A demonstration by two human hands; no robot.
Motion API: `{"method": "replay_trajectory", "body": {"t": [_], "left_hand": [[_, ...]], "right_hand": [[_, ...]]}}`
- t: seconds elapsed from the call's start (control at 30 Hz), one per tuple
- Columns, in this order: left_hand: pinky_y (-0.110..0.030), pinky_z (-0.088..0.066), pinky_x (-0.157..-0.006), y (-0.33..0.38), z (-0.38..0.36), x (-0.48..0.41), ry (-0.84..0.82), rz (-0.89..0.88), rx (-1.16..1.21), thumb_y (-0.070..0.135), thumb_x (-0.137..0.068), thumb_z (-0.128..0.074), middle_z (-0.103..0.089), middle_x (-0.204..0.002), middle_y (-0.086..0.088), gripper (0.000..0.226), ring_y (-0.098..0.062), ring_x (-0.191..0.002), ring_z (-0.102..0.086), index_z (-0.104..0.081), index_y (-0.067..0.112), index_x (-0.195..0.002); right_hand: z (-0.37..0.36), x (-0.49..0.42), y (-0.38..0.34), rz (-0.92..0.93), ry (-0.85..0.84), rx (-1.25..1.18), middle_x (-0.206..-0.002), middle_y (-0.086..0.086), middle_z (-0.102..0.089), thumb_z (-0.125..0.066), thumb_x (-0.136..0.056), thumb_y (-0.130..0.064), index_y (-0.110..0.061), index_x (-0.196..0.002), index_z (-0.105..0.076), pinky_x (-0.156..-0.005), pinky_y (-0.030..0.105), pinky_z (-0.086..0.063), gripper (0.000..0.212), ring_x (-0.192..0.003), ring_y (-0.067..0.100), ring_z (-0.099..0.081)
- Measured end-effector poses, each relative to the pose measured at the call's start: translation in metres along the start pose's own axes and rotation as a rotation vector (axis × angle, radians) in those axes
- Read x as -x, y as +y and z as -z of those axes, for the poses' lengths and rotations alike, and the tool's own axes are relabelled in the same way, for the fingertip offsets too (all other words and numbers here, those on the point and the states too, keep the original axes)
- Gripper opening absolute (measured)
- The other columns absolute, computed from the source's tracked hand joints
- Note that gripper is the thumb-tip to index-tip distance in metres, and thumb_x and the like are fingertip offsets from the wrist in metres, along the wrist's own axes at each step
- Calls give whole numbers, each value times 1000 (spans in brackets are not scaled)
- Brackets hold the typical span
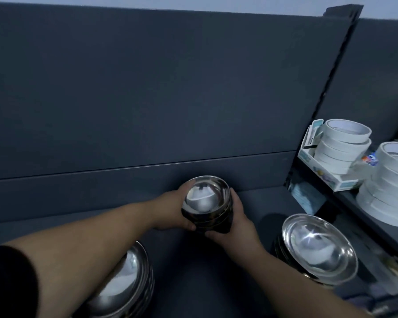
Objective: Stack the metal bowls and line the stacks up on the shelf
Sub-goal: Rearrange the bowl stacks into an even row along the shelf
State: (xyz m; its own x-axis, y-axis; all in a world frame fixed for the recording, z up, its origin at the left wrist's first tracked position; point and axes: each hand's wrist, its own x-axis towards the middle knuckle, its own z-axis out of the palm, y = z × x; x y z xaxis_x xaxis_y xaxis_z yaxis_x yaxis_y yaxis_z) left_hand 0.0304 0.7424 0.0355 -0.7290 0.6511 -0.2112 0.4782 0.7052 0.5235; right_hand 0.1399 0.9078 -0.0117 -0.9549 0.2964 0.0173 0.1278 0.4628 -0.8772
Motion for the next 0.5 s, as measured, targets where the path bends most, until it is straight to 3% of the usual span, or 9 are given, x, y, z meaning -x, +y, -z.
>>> {"method": "replay_trajectory", "body": {"t": [0.13,0.2,0.33,0.5], "left_hand": [[-19,-36,-100,29,-3,21,62,54,-10,28,-65,-86,-47,-144,-2,129,-19,-129,-46,8,27,-152],[-23,-37,-102,44,-10,34,85,112,1,32,-62,-87,-49,-143,-2,135,-21,-128,-49,16,27,-151],[-31,-42,-103,71,-34,69,153,224,69,34,-61,-87,-54,-138,-2,141,-22,-124,-52,24,33,-147],[-21,-45,-94,83,-73,111,259,279,271,28,-59,-89,-59,-132,2,140,-16,-115,-58,19,37,-148]], "right_hand": [[10,20,-2,33,12,-7,-139,-8,-53,-86,-64,-25,-38,-152,-6,-99,22,-42,119,-123,11,-53],[17,33,-3,59,-6,-10,-137,-8,-54,-85,-61,-27,-38,-151,-7,-99,25,-43,120,-122,12,-54],[34,65,-3,117,-71,-24,-129,-15,-56,-85,-63,-22,-38,-149,-10,-92,16,-40,115,-113,5,-55],[43,95,12,124,-181,14,-135,-10,-54,-86,-65,-31,-32,-152,-2,-95,18,-40,121,-118,8,-54]]}}
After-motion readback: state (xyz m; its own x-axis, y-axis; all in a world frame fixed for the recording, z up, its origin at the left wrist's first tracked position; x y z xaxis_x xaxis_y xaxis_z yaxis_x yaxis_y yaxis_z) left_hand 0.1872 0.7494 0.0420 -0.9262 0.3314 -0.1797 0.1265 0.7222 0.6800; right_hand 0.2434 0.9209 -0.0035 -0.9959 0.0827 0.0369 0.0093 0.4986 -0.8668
